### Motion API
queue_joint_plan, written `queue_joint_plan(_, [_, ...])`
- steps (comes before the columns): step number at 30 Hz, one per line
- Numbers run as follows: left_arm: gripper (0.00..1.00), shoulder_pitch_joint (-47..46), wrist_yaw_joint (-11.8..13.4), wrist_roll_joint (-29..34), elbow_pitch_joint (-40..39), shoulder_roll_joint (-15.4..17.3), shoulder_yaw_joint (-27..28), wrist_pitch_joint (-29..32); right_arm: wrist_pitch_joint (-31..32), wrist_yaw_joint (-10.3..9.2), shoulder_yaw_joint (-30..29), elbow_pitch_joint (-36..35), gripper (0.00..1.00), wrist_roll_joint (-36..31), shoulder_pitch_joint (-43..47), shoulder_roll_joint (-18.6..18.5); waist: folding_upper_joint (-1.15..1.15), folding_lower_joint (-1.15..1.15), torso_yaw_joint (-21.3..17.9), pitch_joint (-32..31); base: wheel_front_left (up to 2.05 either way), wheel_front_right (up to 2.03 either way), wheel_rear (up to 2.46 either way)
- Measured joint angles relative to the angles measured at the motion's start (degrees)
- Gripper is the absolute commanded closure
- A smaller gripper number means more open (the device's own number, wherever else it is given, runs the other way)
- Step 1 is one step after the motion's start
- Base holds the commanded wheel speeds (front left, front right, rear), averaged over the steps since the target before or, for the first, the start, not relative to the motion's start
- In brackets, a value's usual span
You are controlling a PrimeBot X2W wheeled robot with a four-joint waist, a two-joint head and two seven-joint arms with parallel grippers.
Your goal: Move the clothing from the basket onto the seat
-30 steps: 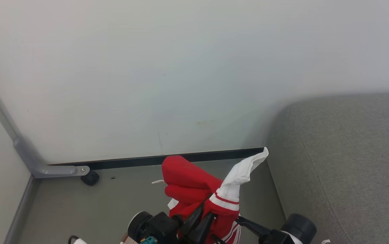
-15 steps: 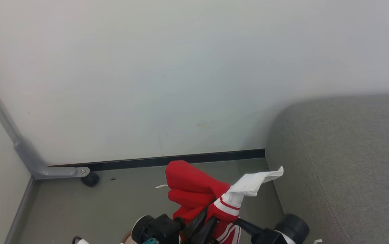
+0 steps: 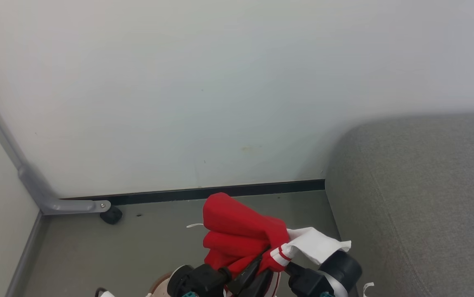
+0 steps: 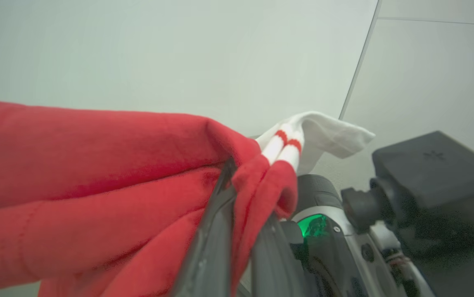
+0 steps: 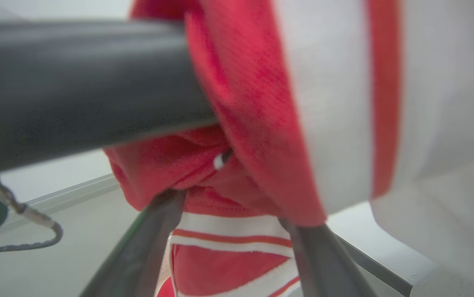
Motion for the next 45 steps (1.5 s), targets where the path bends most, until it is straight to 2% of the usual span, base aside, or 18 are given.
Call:
queue_joint_plan(5, [1.00,-0.63,0.00,-0.91,0.01,0.00,-0.75,0.00,0.00,-0.32,-0.29,0.64,0.00,-0.36,-0.53,0.76,0.00,0.00,0.33,0.09,0.00,0.00,0.00])
queue_joint_plan(9, [1.00,-0.64,0.00,-1.29,0.02,-0.01,-0.90,0.00,0.00,-1.30,-1.67,1.05,0.00,-0.40,-0.53,1.31,0.00,0.00,0.60,0.12,0.00,0.00,0.00])
queue_joint_plan(10, [1.00,-0.64,0.00,-1.34,0.02,-0.01,-0.91,0.00,0.00,-1.51,-2.13,1.16,0.47,-0.37,-0.53,1.38,0.00,0.00,0.67,0.13,0.00,0.00,0.00])
queue_joint_plan(11, [1.00,-0.64,0.00,-1.44,0.02,-0.01,-0.91,0.00,0.00,-1.81,-2.53,1.26,1.00,-0.26,-0.53,1.42,0.00,0.00,0.75,0.14,0.00,0.00,0.00])
queue_joint_plan(30, [1.00,-0.68,-0.01,-1.68,0.30,-0.02,-0.42,0.00,0.01,-3.33,-7.21,1.69,1.00,0.55,-0.09,1.88,0.00,0.00,0.94,0.09,0.00,0.00,0.00])
queue_joint_plan(31, [0.87,-0.68,-0.01,-1.66,0.31,-0.05,-0.20,0.00,0.01,-3.42,-7.55,1.58,1.00,0.54,-0.06,1.89,0.00,0.00,0.91,0.08,0.00,0.00,0.00])
queue_joint_plan(32, [0.58,-0.68,-0.01,-1.65,0.30,-0.07,0.13,0.00,0.01,-3.76,-7.83,1.35,1.00,0.54,-0.02,1.89,0.00,0.00,0.89,0.07,0.00,0.00,0.00])
queue_joint_plan(33, [0.19,-0.68,-0.01,-1.60,0.31,-0.04,0.32,0.00,0.01,-3.83,-8.12,1.08,1.00,0.54,0.03,1.89,0.00,0.00,0.86,0.05,0.00,0.00,0.00])
queue_joint_plan(34, [0.00,-0.68,-0.01,-1.58,0.31,-0.05,0.43,0.00,0.01,-4.05,-8.37,0.78,1.00,0.53,0.09,1.89,0.00,0.00,0.84,0.04,0.00,0.00,0.00])
queue_joint_plan(45, [0.00,-0.68,-0.01,-0.79,1.10,-0.04,0.87,0.00,0.00,-4.83,-11.45,-1.53,1.00,0.02,1.04,1.16,0.00,0.00,0.76,-0.03,0.00,0.00,0.00])
